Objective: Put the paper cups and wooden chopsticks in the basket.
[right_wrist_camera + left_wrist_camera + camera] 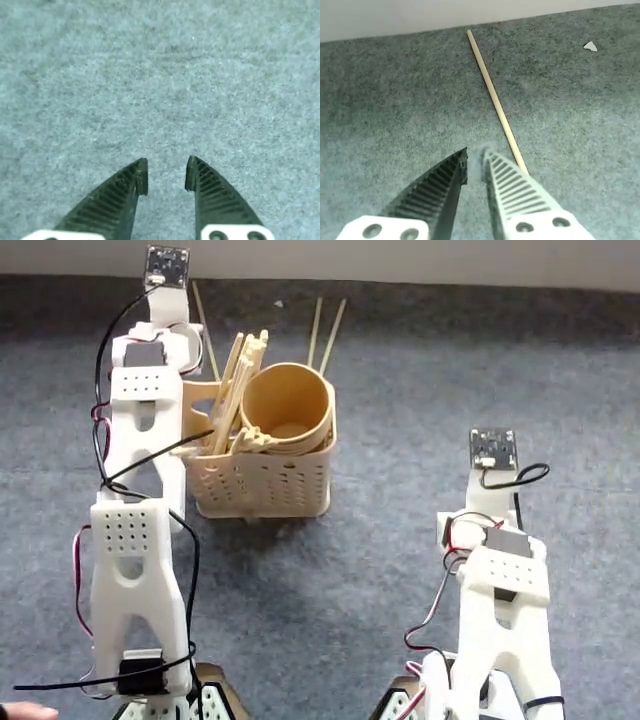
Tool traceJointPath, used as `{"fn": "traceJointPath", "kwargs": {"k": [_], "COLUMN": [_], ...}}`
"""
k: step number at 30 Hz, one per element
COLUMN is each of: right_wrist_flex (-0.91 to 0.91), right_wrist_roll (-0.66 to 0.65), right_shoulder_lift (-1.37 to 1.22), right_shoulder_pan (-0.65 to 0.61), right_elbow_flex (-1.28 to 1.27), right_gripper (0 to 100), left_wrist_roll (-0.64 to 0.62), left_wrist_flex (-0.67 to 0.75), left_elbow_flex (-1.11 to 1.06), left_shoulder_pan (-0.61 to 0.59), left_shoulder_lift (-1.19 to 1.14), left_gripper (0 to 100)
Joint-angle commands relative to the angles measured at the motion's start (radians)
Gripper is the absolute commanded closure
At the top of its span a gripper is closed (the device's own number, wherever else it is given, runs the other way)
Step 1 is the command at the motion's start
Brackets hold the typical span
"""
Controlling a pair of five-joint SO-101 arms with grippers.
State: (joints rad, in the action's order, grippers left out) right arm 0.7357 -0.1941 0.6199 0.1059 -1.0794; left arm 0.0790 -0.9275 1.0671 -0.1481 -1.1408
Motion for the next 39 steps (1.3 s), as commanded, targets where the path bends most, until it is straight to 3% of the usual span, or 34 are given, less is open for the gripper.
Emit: {"fn": "traceJointPath", "kwargs": {"k": [1,4,10,13,17,24,27,32,39], "right_wrist_flex": [-0.012,-0.012,-0.012,-0.012,-0.016,-0.016,-0.016,-0.005,0.297], "right_wrist_roll": [-0.011,-0.011,-0.012,-0.012,-0.028,-0.066,-0.066,-0.06,0.15], "right_shoulder_lift": [0.027,0.027,0.027,0.028,0.027,0.027,0.036,0.036,-0.056], "right_shoulder_pan": [-0.005,-0.005,-0.005,-0.007,-0.021,-0.048,-0.048,-0.048,-0.153], "right_elbow_flex": [0.002,0.002,0.001,-0.025,-0.081,-0.128,-0.154,-0.05,0.634], "right_gripper": [86.1,86.1,86.1,86.1,86.1,86.1,86.1,85.8,85.7], "left_wrist_roll": [0.052,0.054,0.054,0.051,0.048,0.048,0.048,0.048,-0.017], "left_wrist_flex": [0.015,0.009,-0.218,-0.284,-0.448,-0.752,-0.867,-0.853,-0.786], "left_elbow_flex": [0.081,0.202,0.611,0.585,0.591,0.573,0.427,0.004,-0.223], "left_shoulder_pan": [0.002,-0.015,-0.042,-0.074,-0.111,-0.097,-0.056,-0.071,-0.269], "left_shoulder_lift": [-0.018,-0.016,-0.013,0.107,0.311,0.73,0.86,1.066,1.178], "left_gripper": [99,99,99,96,81,85,85,85,85]}}
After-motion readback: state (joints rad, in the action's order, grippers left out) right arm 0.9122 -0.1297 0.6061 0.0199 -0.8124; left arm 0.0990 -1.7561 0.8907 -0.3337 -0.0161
